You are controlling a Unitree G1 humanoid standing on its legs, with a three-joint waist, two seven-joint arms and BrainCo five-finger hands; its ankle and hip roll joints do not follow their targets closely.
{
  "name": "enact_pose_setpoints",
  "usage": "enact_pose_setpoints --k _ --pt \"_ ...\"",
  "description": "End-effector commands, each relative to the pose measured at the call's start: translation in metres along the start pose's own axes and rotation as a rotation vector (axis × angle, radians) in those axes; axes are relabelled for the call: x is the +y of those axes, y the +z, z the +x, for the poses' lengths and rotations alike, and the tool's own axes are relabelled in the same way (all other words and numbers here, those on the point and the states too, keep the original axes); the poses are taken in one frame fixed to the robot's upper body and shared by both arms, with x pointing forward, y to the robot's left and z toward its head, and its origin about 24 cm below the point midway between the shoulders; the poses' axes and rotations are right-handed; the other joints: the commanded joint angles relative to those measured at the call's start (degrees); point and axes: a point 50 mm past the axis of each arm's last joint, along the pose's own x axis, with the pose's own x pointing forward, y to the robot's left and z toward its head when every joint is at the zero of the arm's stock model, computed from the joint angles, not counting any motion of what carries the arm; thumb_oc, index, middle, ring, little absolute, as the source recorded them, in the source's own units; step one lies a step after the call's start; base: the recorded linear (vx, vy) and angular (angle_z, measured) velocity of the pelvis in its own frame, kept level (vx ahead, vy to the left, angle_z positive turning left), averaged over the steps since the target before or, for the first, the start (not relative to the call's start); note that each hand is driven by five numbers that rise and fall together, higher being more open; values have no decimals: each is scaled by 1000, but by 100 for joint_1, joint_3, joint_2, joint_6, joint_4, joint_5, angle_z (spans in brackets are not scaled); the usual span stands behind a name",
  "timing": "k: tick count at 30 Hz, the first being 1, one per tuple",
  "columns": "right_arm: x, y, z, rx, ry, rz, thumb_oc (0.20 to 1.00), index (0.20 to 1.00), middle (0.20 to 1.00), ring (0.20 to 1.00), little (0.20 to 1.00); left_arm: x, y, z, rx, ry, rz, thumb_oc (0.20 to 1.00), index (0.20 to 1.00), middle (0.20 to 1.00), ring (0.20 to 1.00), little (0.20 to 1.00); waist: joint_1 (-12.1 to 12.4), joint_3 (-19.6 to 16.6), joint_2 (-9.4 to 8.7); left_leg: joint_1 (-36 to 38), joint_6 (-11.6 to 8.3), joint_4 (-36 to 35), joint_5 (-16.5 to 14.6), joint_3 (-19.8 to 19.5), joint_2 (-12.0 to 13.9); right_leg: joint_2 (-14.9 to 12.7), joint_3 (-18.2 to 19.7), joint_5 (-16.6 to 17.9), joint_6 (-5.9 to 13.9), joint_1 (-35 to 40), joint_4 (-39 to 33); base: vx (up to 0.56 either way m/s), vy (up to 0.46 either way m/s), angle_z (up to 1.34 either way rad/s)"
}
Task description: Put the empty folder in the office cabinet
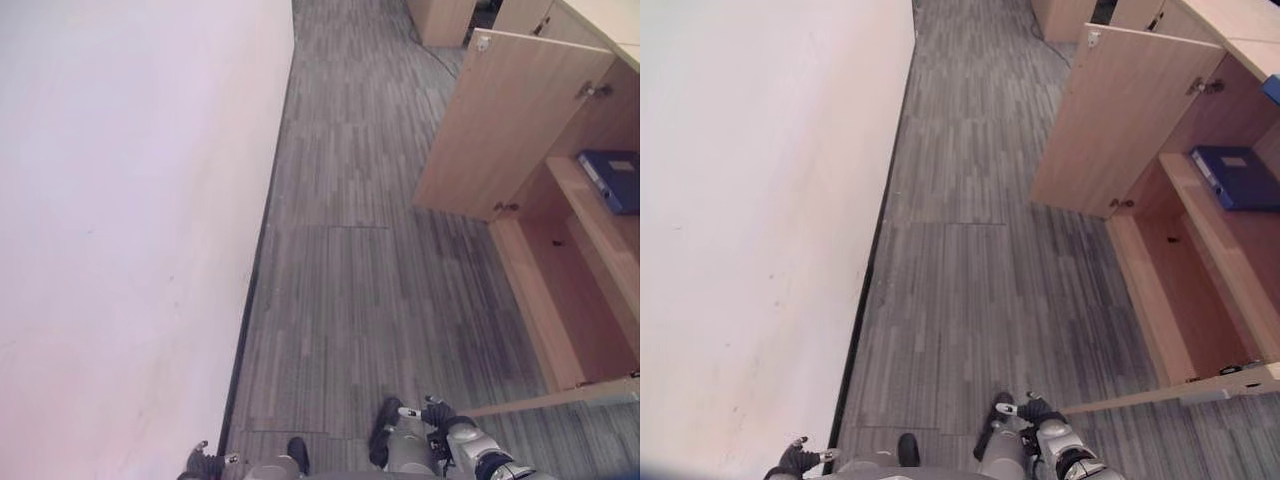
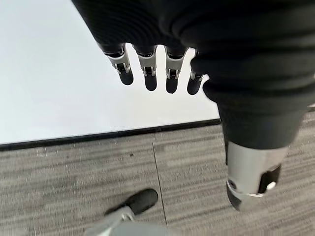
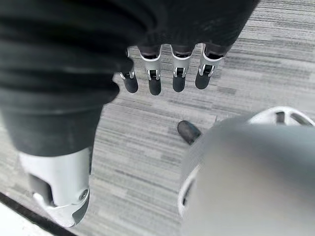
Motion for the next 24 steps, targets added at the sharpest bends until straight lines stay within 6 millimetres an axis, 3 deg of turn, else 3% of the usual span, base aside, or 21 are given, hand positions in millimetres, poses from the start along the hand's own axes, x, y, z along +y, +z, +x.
enact_pose_setpoints --k 1,4,8,9,10,12,14,15,16,17,18,19,20,21,24 --pt "5 6 0 -29 19 -17 1000 1000 1000 1000 1000 15 -1 4 16 46 17 1000 1000 1000 1000 1000 22 4 -246 364 -231 66 -692 11 -222 21 256 208 14 81 -356 297 -211 -1" --pt "4 -4 0 1 15 -35 1000 1000 1000 1000 1000 14 -1 3 21 40 10 1000 1000 1000 1000 1000 -10 -84 -258 501 -320 188 -807 -16 12 127 315 43 -72 103 -170 233 -193 3" --pt "4 -19 -2 52 14 -89 1000 1000 1000 1000 1000 13 2 4 12 35 -4 1000 1000 1000 1000 1000 -47 -202 -309 401 -531 1036 -921 -31 609 436 413 -497 -350 267 146 239 -282 6" --pt "5 -22 -3 59 15 -102 1000 1000 1000 1000 1000 15 4 4 5 38 -6 1000 1000 1000 1000 1000 -27 -215 -341 324 -581 1413 -779 -12 774 558 429 -582 -442 391 125 316 -472 1" --pt "6 -25 -3 64 17 -125 1000 1000 1000 1000 1000 18 9 5 -17 50 -15 1000 1000 1000 1000 1000 56 -177 -445 -74 -556 2549 -331 -115 1066 781 496 -747 -661 665 54 278 -507 -9" --pt "2 -27 -4 75 6 -132 1000 1000 1000 1000 1000 21 14 6 -32 66 -36 1000 1000 1000 1000 1000 209 -47 -574 -561 -457 3710 183 -295 1263 966 525 -892 -874 903 -34 159 -408 -26" --pt "0 -29 -4 82 -1 -131 1000 1000 1000 1000 1000 22 15 6 -31 76 -49 1000 1000 1000 1000 1000 274 21 -631 -885 -401 4139 251 -408 1276 993 539 -938 -935 977 -56 38 -148 -42" --pt "-2 -31 -4 92 -7 -136 1000 1000 1000 1000 1000 22 15 6 -29 79 -56 1000 1000 1000 1000 1000 319 60 -687 -1194 -312 4235 135 -435 1184 965 581 -963 -949 1035 -68 64 -59 -48" --pt "-5 -37 -5 113 -17 -137 1000 1000 1000 1000 1000 21 14 6 -25 78 -64 1000 1000 1000 1000 1000 366 81 -738 -1470 -285 4204 40 -461 1099 942 662 -983 -942 1126 -99 147 -17 -26" --pt "-6 -44 -6 138 -22 -138 1000 1000 1000 1000 1000 18 13 6 -18 72 -71 1000 1000 1000 1000 1000 424 90 -775 -1802 -297 3639 -60 -483 948 864 769 -1010 -881 1229 -137 246 126 -14" --pt "-10 -47 -7 148 -30 -153 1000 1000 1000 1000 1000 18 13 5 -26 71 -60 1000 1000 1000 1000 1000 476 69 -743 -1877 -421 2579 85 -581 813 786 865 -1052 -792 1343 -189 255 192 -33" --pt "-12 -48 -7 149 -33 -160 1000 1000 1000 1000 1000 18 13 5 -25 71 -62 1000 1000 1000 1000 1000 494 63 -716 -1825 -508 1993 308 -656 772 758 887 -1101 -773 1413 -176 340 265 -56" --pt "-14 -50 -8 149 -35 -172 1000 1000 1000 1000 1000 20 10 5 -18 80 -81 1000 1000 1000 1000 1000 553 41 -597 -1827 -686 1038 860 -1013 729 776 955 -1225 -757 1606 -164 265 247 -69" --pt "-14 -52 -8 152 -35 -173 1000 1000 1000 1000 1000 19 11 5 -17 80 -89 1000 1000 1000 1000 1000 560 11 -524 -1904 -704 654 1070 -1207 701 759 962 -1248 -748 1642 -149 285 257 -36" --pt "-13 -62 -11 181 -31 -166 1000 1000 1000 1000 1000 13 4 4 11 64 -89 1000 1000 1000 1000 1000 533 -142 -348 -1751 -847 139 1154 -1425 748 680 1124 -1423 -661 1856 -69 296 269 -67"
